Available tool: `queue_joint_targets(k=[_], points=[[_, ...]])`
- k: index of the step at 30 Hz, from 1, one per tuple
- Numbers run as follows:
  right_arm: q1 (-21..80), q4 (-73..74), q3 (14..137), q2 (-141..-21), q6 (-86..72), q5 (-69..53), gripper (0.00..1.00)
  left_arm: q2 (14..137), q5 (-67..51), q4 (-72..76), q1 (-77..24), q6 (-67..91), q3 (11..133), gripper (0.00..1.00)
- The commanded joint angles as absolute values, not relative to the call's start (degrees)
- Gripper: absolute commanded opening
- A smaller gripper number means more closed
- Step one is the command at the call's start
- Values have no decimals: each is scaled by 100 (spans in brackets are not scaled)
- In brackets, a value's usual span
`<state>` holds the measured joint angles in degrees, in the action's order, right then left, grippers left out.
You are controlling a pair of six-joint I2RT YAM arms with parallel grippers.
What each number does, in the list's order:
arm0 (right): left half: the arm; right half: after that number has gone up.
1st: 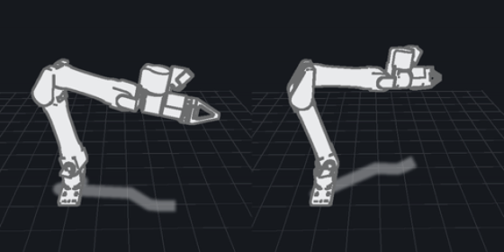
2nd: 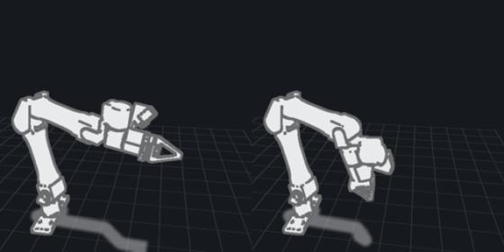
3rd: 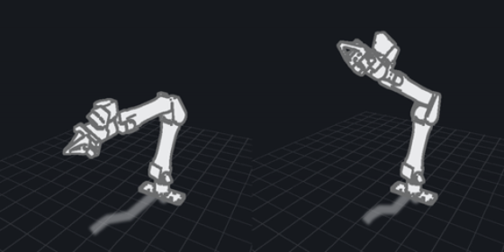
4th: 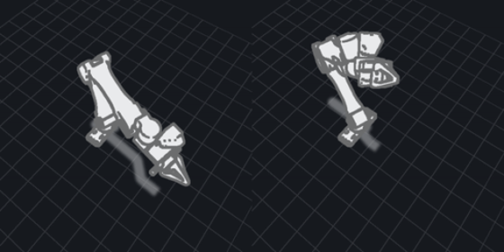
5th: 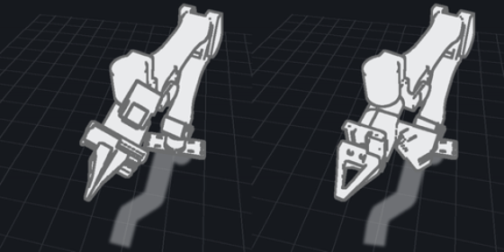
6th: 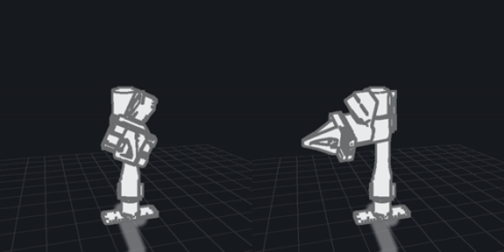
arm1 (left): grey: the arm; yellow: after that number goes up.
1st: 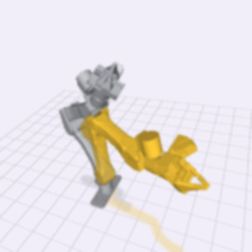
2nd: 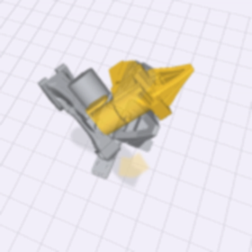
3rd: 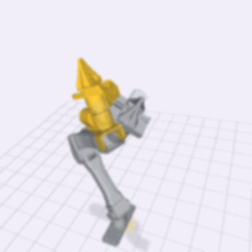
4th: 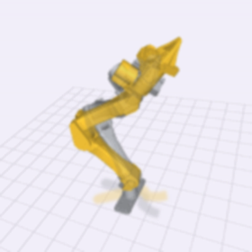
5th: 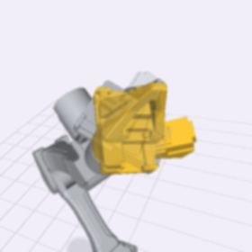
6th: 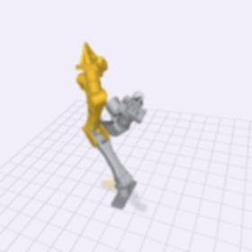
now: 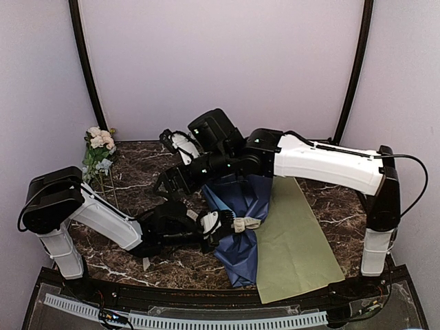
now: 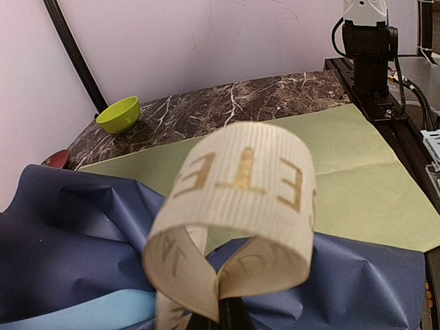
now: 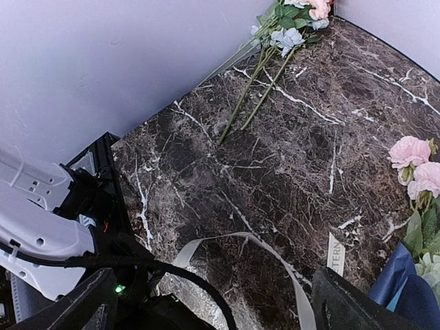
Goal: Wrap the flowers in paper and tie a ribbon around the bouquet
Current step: Cross the half-tied ribbon over the folded bouquet.
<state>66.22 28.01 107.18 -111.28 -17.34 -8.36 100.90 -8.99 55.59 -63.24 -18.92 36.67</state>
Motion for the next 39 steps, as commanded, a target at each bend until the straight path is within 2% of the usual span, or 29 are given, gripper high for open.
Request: queue_joint_targets(k=[1, 6, 10, 12, 15, 18, 19, 24, 33, 36, 39], points=[[6618, 2786, 10866, -10876, -1576, -794, 100, 9870, -936, 5640, -6354, -1890, 3687, 0], [6548, 2857, 10734, -10513, -1331, -624, 100, 9821, -928, 5727, -6354, -1837, 3628, 0], [6096, 2203, 9588, -9396, -1144, -888, 100, 9768, -951, 5949, -6354, -1656, 3535, 0], [5689, 1630, 8679, -8637, -1067, -1600, 100, 9757, -1013, 6053, -6345, -1580, 3493, 0], [5063, 778, 7014, -7690, -841, -3407, 99, 9768, -1091, 6081, -6338, -1506, 3500, 0], [4922, 613, 5958, -7131, -101, -5171, 98, 9776, -1129, 6092, -6336, -1485, 3499, 0], [4930, 652, 5725, -7036, 41, -5301, 98, 9780, -1141, 6084, -6330, -1485, 3500, 0], [4922, 1092, 5337, -7221, 333, -4427, 96, 9754, -1135, 6004, -6329, -1502, 3493, 0], [5000, 1061, 5443, -8065, 330, -4550, 95, 9708, -1122, 5895, -6335, -1491, 3507, 0], [5010, 921, 5451, -8177, 273, -4578, 87, 9712, -1110, 5876, -6336, -1494, 3516, 0], [5017, 804, 5452, -8224, 208, -4759, 66, 9712, -1124, 5856, -6337, -1494, 3516, 0]])
